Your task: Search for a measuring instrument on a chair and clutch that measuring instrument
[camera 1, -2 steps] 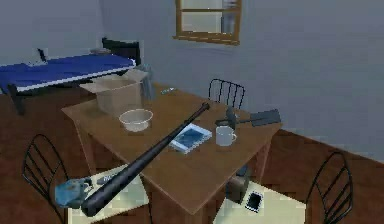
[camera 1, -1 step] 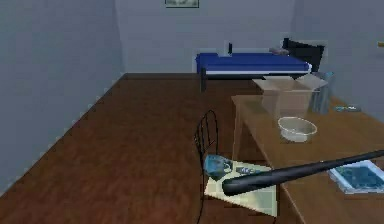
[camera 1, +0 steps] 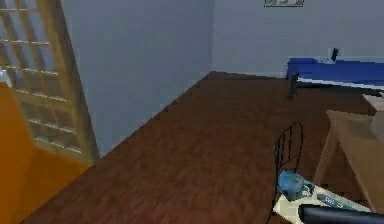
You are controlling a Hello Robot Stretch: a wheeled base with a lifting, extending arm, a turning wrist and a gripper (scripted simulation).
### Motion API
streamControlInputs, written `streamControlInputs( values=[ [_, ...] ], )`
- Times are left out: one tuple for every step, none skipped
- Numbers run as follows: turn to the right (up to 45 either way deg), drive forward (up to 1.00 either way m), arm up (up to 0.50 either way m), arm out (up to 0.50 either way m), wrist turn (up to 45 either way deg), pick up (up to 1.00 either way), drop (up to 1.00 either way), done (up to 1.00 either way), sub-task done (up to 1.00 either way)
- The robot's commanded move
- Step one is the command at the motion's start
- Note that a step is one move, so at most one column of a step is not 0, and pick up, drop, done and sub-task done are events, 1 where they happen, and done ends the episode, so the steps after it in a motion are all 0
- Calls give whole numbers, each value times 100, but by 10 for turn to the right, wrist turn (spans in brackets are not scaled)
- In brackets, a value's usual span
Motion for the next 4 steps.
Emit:
streamControlInputs(
  values=[
    [450, 0, 0, 0, 0, 0, 0, 0, 0],
    [450, 0, 0, 0, 0, 0, 0, 0, 0],
    [450, 0, 0, 0, 0, 0, 0, 0, 0],
    [0, 70, 0, 0, 0, 0, 0, 0, 0]
  ],
)
